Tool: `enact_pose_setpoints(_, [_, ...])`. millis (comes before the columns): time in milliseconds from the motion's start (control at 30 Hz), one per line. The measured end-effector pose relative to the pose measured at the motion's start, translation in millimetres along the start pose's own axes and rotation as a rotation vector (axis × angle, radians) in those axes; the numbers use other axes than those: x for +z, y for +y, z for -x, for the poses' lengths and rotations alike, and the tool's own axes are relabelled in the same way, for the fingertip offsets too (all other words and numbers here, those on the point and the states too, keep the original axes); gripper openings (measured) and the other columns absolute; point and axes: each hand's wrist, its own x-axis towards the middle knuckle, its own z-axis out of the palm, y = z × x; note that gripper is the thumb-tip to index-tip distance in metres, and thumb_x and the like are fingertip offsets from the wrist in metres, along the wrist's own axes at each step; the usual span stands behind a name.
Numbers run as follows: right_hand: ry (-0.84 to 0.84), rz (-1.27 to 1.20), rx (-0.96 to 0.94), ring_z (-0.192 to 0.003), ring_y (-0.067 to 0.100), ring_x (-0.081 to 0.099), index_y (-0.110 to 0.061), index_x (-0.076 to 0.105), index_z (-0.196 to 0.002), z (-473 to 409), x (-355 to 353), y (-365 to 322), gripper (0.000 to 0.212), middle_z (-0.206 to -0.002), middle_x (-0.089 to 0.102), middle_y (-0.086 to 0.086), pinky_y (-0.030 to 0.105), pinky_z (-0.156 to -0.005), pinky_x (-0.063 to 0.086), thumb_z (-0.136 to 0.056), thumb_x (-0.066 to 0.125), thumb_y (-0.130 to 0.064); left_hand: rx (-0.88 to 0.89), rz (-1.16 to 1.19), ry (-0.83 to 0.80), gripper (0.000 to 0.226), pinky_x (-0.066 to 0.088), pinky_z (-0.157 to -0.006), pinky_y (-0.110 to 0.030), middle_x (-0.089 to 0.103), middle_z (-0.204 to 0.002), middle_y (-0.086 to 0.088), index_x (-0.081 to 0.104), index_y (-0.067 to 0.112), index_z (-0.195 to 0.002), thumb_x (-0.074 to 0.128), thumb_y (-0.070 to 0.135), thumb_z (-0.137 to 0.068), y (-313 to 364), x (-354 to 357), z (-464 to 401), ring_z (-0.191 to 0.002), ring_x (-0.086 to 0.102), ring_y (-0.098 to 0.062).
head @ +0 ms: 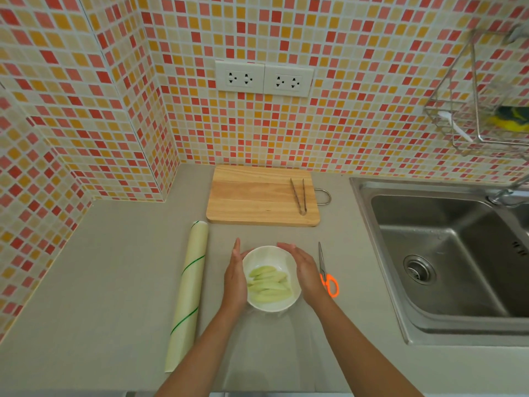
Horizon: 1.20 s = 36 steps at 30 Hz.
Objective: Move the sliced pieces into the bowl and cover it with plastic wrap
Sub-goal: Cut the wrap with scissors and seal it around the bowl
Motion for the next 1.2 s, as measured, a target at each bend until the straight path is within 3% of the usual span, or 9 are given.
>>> enact_pose_setpoints(233, [0.050,0.009,-0.003,-0.082,0.000,0.067,-0.012,0.069,-0.103,7.3,5.0,6.9,0.028,-0.095,0.070,-0.004,0.010,-0.066,0.050,-0.101,0.041,-0.013,-0.122,-0.144,-0.238,0.085,0.039,-0.110,-0.039,0.053,-0.136,0.010,0.047,0.034,-0.140,0.014,0.080,-0.076,23.9,-10.8,-19.7,-0.122,0.053,-0.015])
enact_pose_setpoints(333, [0.195,0.010,-0.032,-0.085,0.015,0.063,-0.005,0.070,-0.103,8.9,9.3,13.3,0.027,-0.091,0.069,0.002,0.019,-0.071,0.050,-0.099,0.043,-0.009,-0.055,-0.139,-0.005,0.075,0.041,-0.099,-0.033,0.068,-0.116,0.000,0.063,0.023,-0.125,0.013,0.068,-0.091,27.7,-17.0,-23.6,-0.113,0.059,-0.018])
enact_pose_setpoints(467, [0.323,-0.066,-0.021,-0.081,0.013,0.063,-0.007,0.069,-0.100,13.3,16.1,14.4,0.028,-0.089,0.069,0.002,0.020,-0.069,0.052,-0.098,0.042,-0.009,-0.046,-0.246,0.217,0.060,0.044,-0.083,-0.031,0.072,-0.099,-0.008,0.070,0.009,-0.102,0.023,0.047,-0.102,8.8,-20.6,-10.1,-0.099,0.065,-0.025])
enact_pose_setpoints(600, [0.340,0.042,-0.064,-0.083,0.015,0.062,-0.007,0.071,-0.095,14.5,17.9,13.3,0.027,-0.086,0.069,0.002,0.028,-0.076,0.048,-0.097,0.045,-0.014,0.105,-0.246,0.405,0.047,0.043,-0.093,-0.031,0.070,-0.110,-0.006,0.067,0.007,-0.111,0.029,0.033,-0.104,6.0,-20.8,2.5,-0.107,0.062,-0.022])
enact_pose_setpoints(733, [0.281,0.134,-0.129,-0.092,0.010,0.062,-0.012,0.070,-0.099,4.5,8.0,-3.6,0.024,-0.094,0.068,-0.003,0.024,-0.086,0.046,-0.099,0.048,-0.022,0.189,-0.176,0.390,0.040,0.042,-0.090,-0.024,0.069,-0.107,0.001,0.066,0.012,-0.117,0.033,0.031,-0.104,7.2,-18.7,7.6,-0.103,0.061,-0.011])
enact_pose_setpoints(833, [0.187,0.136,-0.105,-0.076,0.010,0.057,-0.017,0.067,-0.081,-0.3,8.1,-7.9,0.024,-0.078,0.063,-0.005,0.023,-0.073,0.044,-0.097,0.049,-0.021,0.130,-0.185,0.387,0.029,0.044,-0.074,-0.020,0.069,-0.089,0.000,0.069,0.015,-0.098,0.041,0.023,-0.101,1.9,-17.9,6.3,-0.087,0.062,-0.015])
enact_pose_setpoints(933, [0.139,0.217,-0.102,-0.086,0.013,0.062,-0.011,0.071,-0.093,1.4,12.2,1.9,0.024,-0.090,0.069,0.001,0.016,-0.074,0.048,-0.098,0.047,-0.017,0.088,-0.329,0.328,0.026,0.043,-0.069,-0.031,0.068,-0.081,-0.003,0.067,0.012,-0.082,0.046,0.016,-0.098,-7.8,-18.7,2.9,-0.080,0.061,-0.022])
enact_pose_setpoints(1067, [0.159,0.242,-0.119,-0.104,0.023,0.063,0.000,0.069,-0.110,2.9,12.8,7.4,0.029,-0.110,0.070,0.013,0.035,-0.092,0.049,-0.098,0.043,-0.006,0.006,-0.441,0.284,0.036,0.036,-0.056,-0.030,0.056,-0.067,-0.003,0.053,0.007,-0.071,0.044,0.026,-0.099,-6.1,-21.3,-6.4,-0.071,0.053,-0.025])
enact_pose_setpoints(1200, [0.157,0.250,-0.122,-0.105,0.025,0.063,-0.001,0.069,-0.109,3.3,9.1,8.1,0.030,-0.109,0.071,0.012,0.040,-0.095,0.049,-0.099,0.042,-0.006,0.040,-0.609,0.223,0.048,0.033,-0.053,-0.031,0.053,-0.064,-0.004,0.044,0.011,-0.061,0.040,0.038,-0.099,1.2,-22.0,-12.0,-0.064,0.050,-0.023])
